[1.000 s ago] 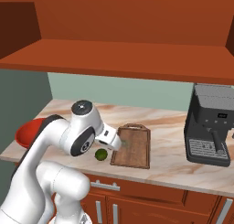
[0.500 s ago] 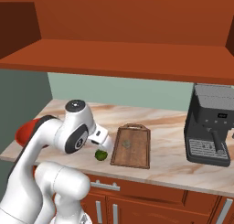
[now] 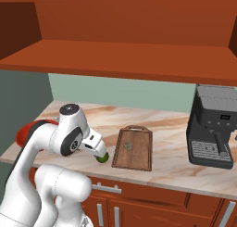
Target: Open the cabinet. Place the bowl and condiment on the counter. Then place the lime and garlic on the cutting board.
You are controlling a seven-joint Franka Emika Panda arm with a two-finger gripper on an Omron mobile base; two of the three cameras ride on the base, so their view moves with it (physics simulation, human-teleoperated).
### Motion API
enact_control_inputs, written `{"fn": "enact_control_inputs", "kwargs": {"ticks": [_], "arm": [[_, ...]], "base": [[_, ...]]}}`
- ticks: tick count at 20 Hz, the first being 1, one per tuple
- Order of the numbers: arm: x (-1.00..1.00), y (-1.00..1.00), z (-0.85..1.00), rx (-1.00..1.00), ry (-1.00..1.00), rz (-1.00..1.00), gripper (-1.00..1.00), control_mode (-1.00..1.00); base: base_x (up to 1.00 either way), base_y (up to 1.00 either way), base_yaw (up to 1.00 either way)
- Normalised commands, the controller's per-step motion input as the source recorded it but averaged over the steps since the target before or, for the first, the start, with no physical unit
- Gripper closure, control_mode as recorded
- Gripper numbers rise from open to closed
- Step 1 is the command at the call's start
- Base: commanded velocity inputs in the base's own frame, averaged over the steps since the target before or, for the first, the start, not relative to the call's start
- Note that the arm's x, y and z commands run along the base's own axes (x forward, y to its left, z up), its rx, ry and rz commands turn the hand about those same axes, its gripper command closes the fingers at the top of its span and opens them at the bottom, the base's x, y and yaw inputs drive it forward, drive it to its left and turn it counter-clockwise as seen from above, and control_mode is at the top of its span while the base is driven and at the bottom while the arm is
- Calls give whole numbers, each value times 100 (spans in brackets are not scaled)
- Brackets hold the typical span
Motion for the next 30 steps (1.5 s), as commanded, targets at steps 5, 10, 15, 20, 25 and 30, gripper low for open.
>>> {"fn": "enact_control_inputs", "kwargs": {"ticks": [5,10,15,20,25,30], "arm": [[6,4,-29,0,0,0,-100,-100],[16,1,-25,0,0,0,-100,-100],[18,1,-17,0,0,0,-100,-100],[14,0,-2,0,0,0,-100,-100],[6,0,0,0,0,0,-100,-100],[4,0,-2,0,0,0,-100,-100]], "base": [[0,0,0],[0,0,0],[0,0,0],[0,0,0],[0,0,0],[0,0,0]]}}
